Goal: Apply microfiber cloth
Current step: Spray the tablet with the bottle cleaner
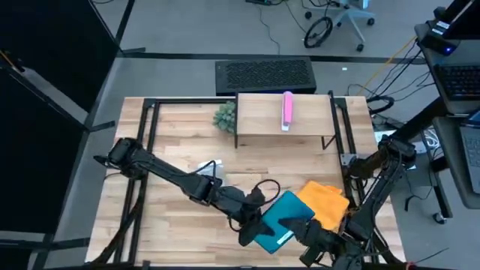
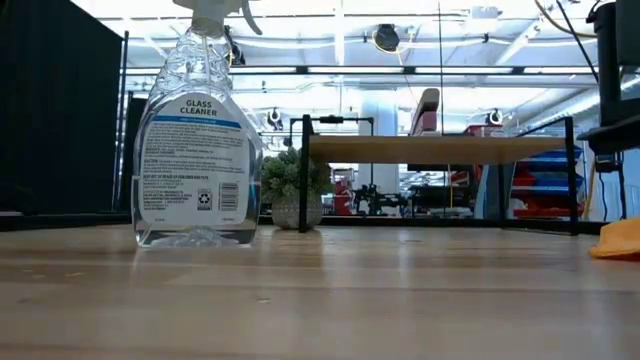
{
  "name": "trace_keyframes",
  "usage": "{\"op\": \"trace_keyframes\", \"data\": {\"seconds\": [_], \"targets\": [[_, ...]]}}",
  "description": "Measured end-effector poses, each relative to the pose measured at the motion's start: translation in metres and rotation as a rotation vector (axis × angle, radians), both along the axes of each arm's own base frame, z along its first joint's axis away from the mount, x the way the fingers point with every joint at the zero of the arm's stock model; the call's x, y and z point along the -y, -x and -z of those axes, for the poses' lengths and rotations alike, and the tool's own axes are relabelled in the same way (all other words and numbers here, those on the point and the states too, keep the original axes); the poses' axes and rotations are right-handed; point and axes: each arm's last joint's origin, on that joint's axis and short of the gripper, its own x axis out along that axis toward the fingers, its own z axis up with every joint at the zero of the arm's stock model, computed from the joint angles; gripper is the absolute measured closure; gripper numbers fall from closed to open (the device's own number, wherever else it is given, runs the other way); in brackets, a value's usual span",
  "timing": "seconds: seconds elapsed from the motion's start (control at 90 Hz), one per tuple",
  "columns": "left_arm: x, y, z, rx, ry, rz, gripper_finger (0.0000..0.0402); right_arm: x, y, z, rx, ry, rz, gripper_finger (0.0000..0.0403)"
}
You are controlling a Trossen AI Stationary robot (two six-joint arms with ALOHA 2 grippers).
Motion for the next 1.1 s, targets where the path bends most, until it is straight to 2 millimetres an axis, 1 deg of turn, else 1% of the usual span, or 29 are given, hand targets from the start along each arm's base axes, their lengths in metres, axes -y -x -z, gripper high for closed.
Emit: {"op": "trace_keyframes", "data": {"seconds": [0.133,0.278,0.322,0.378,0.5,0.589,0.644,0.7,0.8,0.844,0.9,0.967,1.1], "targets": [[-0.002,0.004,-0.008,0.028,-0.026,-0.019,0.0391,-0.007,0.014,0.0,0.121,-0.233,0.036,0.0212],[-0.006,0.011,-0.019,0.06,-0.085,-0.033,0.0391,-0.013,0.025,0.0,0.216,-0.494,0.028,0.0178],[-0.009,0.014,-0.021,0.069,-0.159,-0.055,0.0393,-0.017,0.029,-0.003,0.247,-0.63,0.006,0.0172],[-0.013,0.018,-0.027,0.092,-0.202,-0.086,0.0393,-0.019,0.033,-0.004,0.267,-0.713,-0.003,0.0166],[-0.02,0.032,-0.045,0.107,-0.272,-0.13,0.0393,-0.02,0.036,-0.002,0.289,-0.768,0.004,0.0165],[-0.022,0.042,-0.054,0.122,-0.347,-0.15,0.0393,-0.019,0.035,-0.003,0.318,-0.852,0.014,0.017],[-0.023,0.053,-0.063,0.132,-0.407,-0.175,0.0393,-0.018,0.035,-0.001,0.336,-0.914,0.023,0.0174],[-0.028,0.064,-0.076,0.162,-0.462,-0.225,0.0393,-0.014,0.031,0.003,0.343,-0.958,0.039,0.0177],[-0.035,0.098,-0.097,0.126,-0.598,-0.343,0.0393,-0.003,0.023,0.013,0.314,-1.056,0.08,0.0182],[-0.039,0.113,-0.102,0.089,-0.651,-0.403,0.0393,0.004,0.019,0.019,0.285,-1.109,0.11,0.0184],[-0.043,0.133,-0.105,0.018,-0.701,-0.467,0.0393,0.013,0.012,0.026,0.233,-1.179,0.165,0.0187],[-0.047,0.154,-0.104,-0.067,-0.732,-0.53,0.0393,0.025,0.003,0.035,0.183,-1.238,0.241,0.0188],[-0.054,0.188,-0.096,-0.201,-0.786,-0.665,0.0393,0.044,-0.012,0.059,0.159,-1.252,0.334,0.0188]]}}
